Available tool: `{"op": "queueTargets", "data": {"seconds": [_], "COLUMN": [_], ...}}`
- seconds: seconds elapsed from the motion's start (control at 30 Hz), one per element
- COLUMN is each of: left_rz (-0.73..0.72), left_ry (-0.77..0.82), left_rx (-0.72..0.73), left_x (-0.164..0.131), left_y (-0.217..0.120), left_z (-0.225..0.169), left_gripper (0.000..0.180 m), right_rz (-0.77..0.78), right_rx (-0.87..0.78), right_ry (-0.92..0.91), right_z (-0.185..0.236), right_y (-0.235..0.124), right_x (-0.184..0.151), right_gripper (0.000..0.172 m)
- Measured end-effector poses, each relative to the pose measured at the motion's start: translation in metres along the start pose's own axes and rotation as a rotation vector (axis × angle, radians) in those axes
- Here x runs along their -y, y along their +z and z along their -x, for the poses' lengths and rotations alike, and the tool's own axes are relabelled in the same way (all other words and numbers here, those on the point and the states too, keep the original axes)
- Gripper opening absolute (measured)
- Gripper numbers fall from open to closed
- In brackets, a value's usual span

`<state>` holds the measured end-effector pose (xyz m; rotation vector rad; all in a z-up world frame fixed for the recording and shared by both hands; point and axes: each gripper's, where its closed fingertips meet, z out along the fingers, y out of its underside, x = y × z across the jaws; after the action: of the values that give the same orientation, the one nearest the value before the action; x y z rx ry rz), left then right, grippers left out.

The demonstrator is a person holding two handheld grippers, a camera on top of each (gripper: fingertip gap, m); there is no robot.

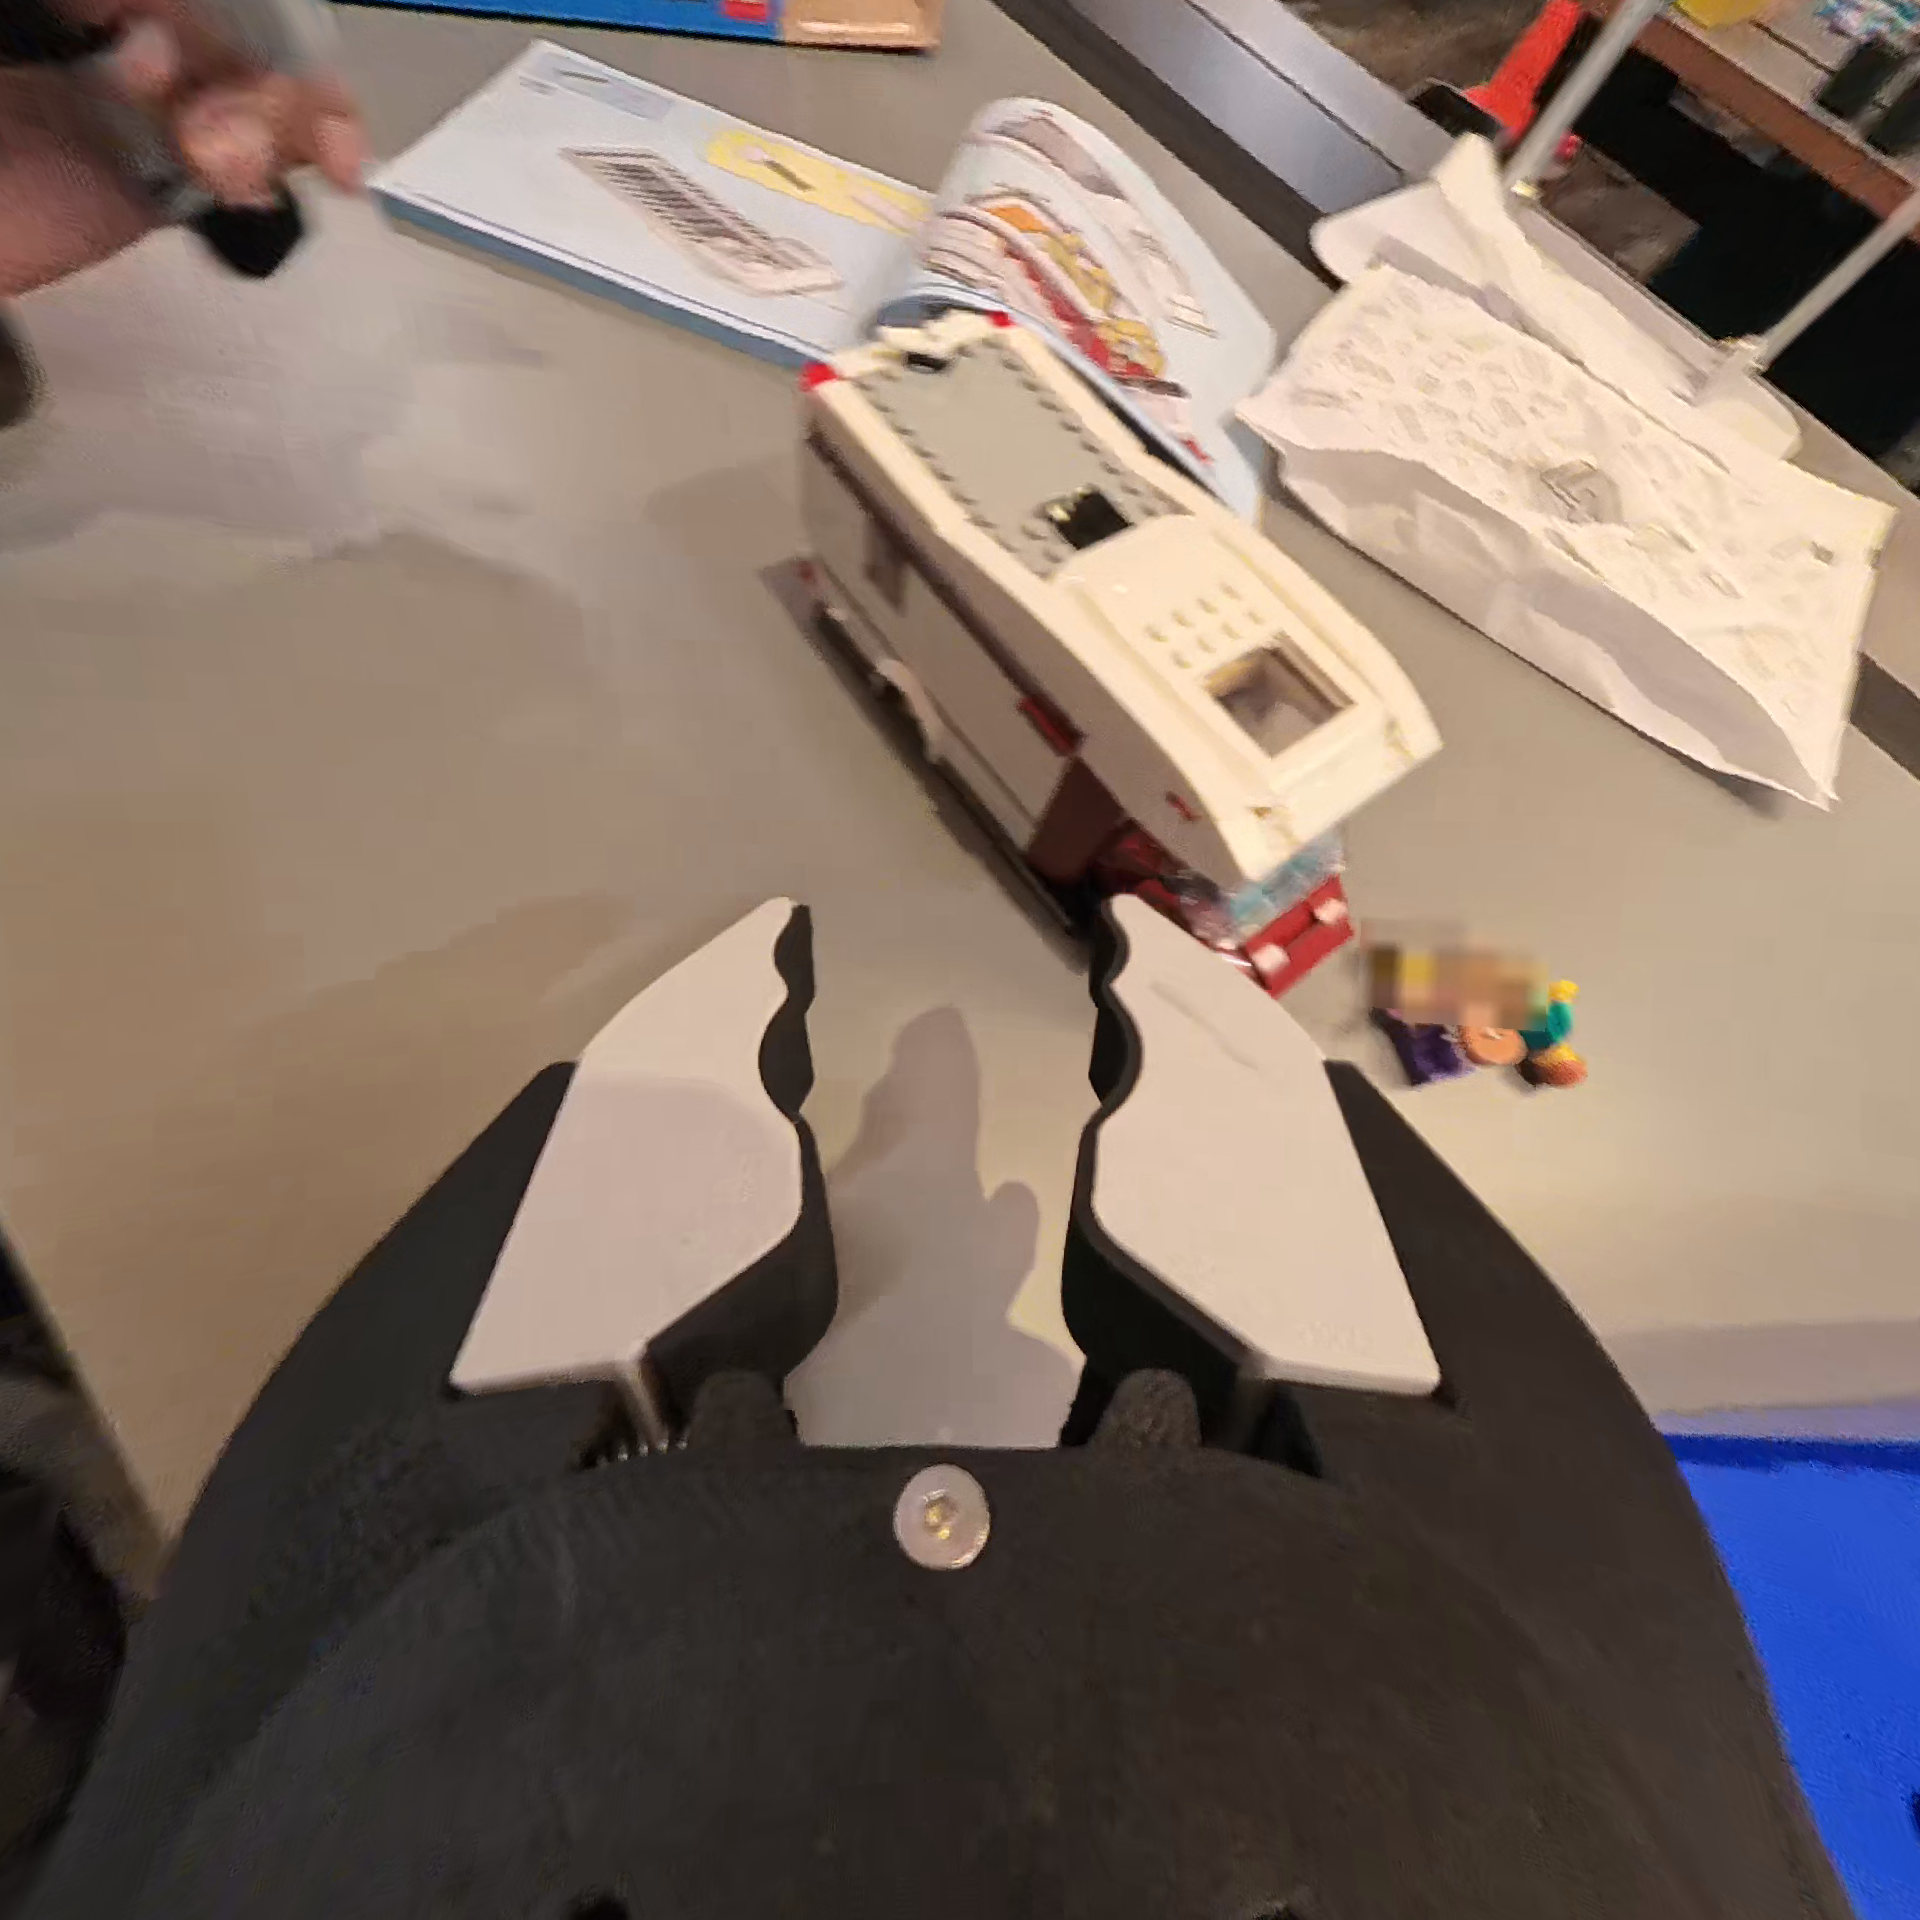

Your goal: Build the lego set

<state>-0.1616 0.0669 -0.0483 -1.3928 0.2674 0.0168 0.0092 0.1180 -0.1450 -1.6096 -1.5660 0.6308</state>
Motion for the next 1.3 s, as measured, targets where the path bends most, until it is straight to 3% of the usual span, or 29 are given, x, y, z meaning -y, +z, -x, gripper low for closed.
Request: {"op": "queueTargets", "data": {"seconds": [0.07, 0.17, 0.23, 0.27, 0.33, 0.43, 0.47, 0.53, 0.63, 0.7, 0.83, 0.9, 1.0, 1.3], "left_rz": [-0.078, -0.02, 0.069, 0.081, 0.081, 0.035, 0.06, 0.126, 0.175, 0.157, 0.302, 0.341, 0.35, 0.412], "left_ry": [0.052, -0.055, -0.084, -0.069, -0.025, 0.1, 0.131, 0.155, 0.079, 0.019, 0.113, 0.071, 0.004, 0.051], "left_rx": [0.07, 0.12, 0.126, 0.113, -0.005, -0.015, -0.027, -0.058, -0.057, -0.03, -0.011, -0.004, -0.029, 0.019], "left_x": [0.01, 0.003, -0.009, -0.01, -0.012, -0.009, -0.014, -0.028, -0.048, -0.058, -0.09, -0.1, -0.101, -0.109], "left_y": [-0.001, 0.012, 0.026, 0.031, 0.042, 0.06, 0.069, 0.089, 0.107, 0.108, 0.1, 0.1, 0.101, 0.095], "left_z": [0.015, 0.041, 0.055, 0.059, 0.052, 0.061, 0.065, 0.073, 0.083, 0.082, 0.074, 0.074, 0.072, 0.082], "left_gripper": [0.045, 0.098, 0.115, 0.104, 0.059, 0.028, 0.029, 0.045, 0.062, 0.061, 0.068, 0.072, 0.072, 0.071], "right_rz": [-0.01, -0.018, -0.031, -0.041, -0.047, -0.035, -0.037, -0.053, -0.084, -0.08, -0.055, -0.054, -0.033, -0.027], "right_rx": [0.083, 0.219, 0.3, 0.336, 0.412, 0.466, 0.477, 0.493, 0.511, 0.503, 0.476, 0.433, 0.397, 0.348], "right_ry": [-0.03, -0.076, -0.11, -0.126, -0.161, -0.244, -0.275, -0.322, -0.352, -0.368, -0.379, -0.364, -0.367, -0.411], "right_z": [0.023, 0.059, 0.081, 0.091, 0.112, 0.134, 0.139, 0.146, 0.15, 0.147, 0.132, 0.121, 0.116, 0.114], "right_y": [0.0, 0.004, 0.009, 0.013, 0.022, 0.042, 0.049, 0.064, 0.086, 0.097, 0.105, 0.106, 0.106, 0.106], "right_x": [0.003, 0.008, 0.012, 0.014, 0.018, 0.019, 0.021, 0.026, 0.034, 0.037, 0.034, 0.033, 0.028, 0.024], "right_gripper": [0.057, 0.067, 0.07, 0.071, 0.07, 0.07, 0.07, 0.069, 0.068, 0.068, 0.066, 0.066, 0.064, 0.059]}}
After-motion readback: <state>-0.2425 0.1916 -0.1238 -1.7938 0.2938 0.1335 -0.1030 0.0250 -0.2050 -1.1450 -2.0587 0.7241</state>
